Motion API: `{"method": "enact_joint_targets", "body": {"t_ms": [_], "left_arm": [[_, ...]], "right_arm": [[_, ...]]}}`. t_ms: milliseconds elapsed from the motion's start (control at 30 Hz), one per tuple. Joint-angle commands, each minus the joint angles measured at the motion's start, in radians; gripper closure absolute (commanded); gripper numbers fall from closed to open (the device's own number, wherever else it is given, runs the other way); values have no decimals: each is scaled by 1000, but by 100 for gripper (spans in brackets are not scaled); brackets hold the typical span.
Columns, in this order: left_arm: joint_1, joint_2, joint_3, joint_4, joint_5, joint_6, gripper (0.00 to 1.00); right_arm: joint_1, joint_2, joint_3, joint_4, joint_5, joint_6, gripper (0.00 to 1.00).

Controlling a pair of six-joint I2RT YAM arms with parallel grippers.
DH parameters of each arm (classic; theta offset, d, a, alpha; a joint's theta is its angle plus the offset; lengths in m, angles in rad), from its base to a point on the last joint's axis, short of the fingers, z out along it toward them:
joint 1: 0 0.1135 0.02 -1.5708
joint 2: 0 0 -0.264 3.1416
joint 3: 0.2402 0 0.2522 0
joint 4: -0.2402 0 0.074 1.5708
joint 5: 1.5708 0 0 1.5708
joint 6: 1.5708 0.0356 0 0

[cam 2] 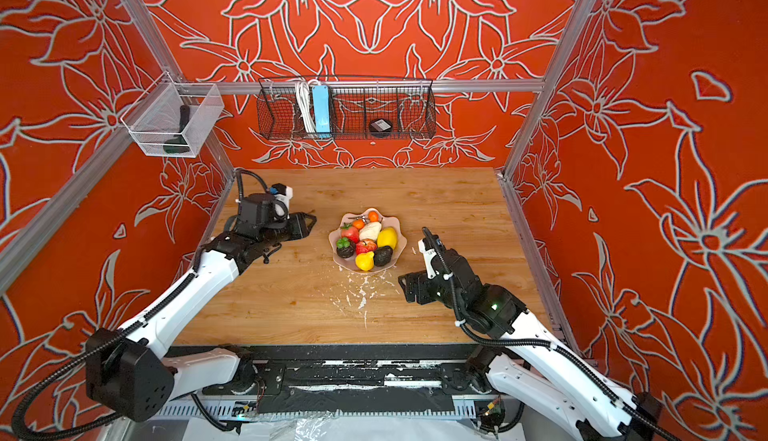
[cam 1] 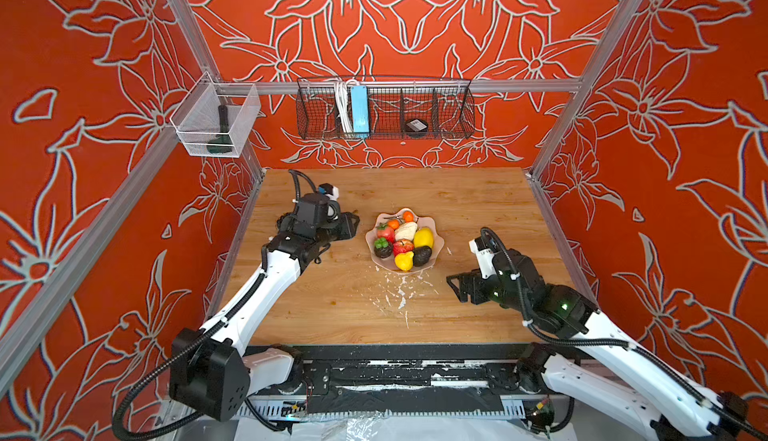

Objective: Place and organize the fake fruits in the fruit bowl
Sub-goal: 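Carry the brown pear toward the right gripper while right gripper reaches to it, then close right gripper on the brown pear held by the left gripper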

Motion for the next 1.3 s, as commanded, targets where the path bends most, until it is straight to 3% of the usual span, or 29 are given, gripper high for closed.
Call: {"method": "enact_joint_targets", "body": {"t_ms": [0, 200, 400, 867, 1267], "left_arm": [[-90, 1, -33, 99, 181, 108, 57], [-229, 27, -106, 261, 274, 167, 57], [-301, 49, -168, 374, 352, 175, 57], [-319, 38, -256, 440, 407, 205, 56], [-320, 9, -305, 497, 406, 188, 57]], "right_arm": [[-37, 32, 50, 17, -90, 49, 13], [-44, 103, 94, 103, -183, 93, 15], [-44, 154, 88, 220, -301, 141, 22], [-16, 287, 102, 354, -412, 181, 55], [-2, 315, 75, 415, -453, 232, 70]]}}
